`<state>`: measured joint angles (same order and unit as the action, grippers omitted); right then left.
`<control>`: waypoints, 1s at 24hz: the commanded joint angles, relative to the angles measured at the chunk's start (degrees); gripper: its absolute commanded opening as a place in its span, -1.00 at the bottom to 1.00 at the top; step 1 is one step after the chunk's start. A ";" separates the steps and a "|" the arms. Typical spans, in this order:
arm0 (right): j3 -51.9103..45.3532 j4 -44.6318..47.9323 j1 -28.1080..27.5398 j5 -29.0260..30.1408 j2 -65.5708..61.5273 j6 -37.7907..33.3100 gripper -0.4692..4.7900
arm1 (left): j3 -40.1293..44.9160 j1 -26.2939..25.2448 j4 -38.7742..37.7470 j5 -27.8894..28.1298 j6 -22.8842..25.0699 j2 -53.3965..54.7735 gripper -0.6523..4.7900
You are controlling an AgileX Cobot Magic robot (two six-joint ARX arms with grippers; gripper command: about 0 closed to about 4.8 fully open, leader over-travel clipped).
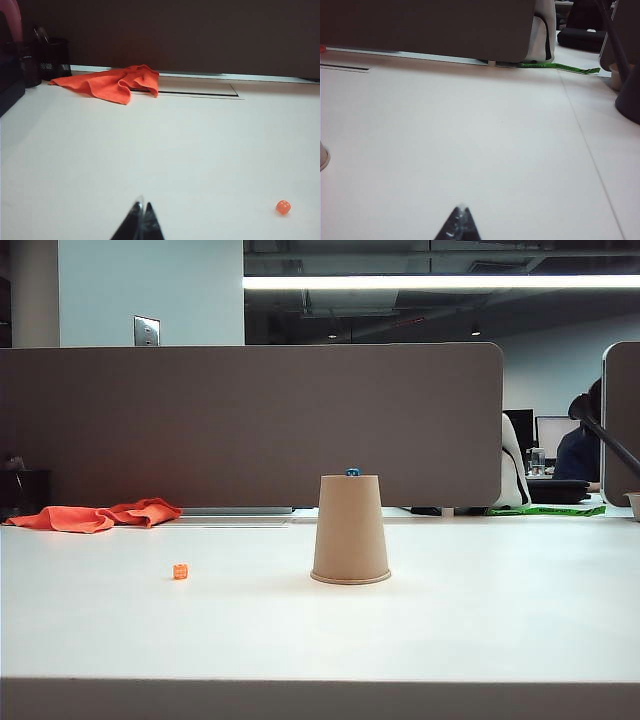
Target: Throw the dice onto the paper cup, compare its value with the values of the other dice on the table, place the die with the higher value on the paper cup, and take no action if both dice have the same value.
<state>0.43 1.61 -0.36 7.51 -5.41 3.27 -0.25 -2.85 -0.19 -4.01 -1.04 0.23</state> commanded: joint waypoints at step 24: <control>7.69 1.66 0.07 0.81 -0.09 5.18 -0.83 | -0.20 0.11 -2.54 -8.61 4.11 0.04 -0.78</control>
<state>6.74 2.31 -0.36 7.57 -5.45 6.15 -0.25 -2.83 -2.94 -10.07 2.68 0.25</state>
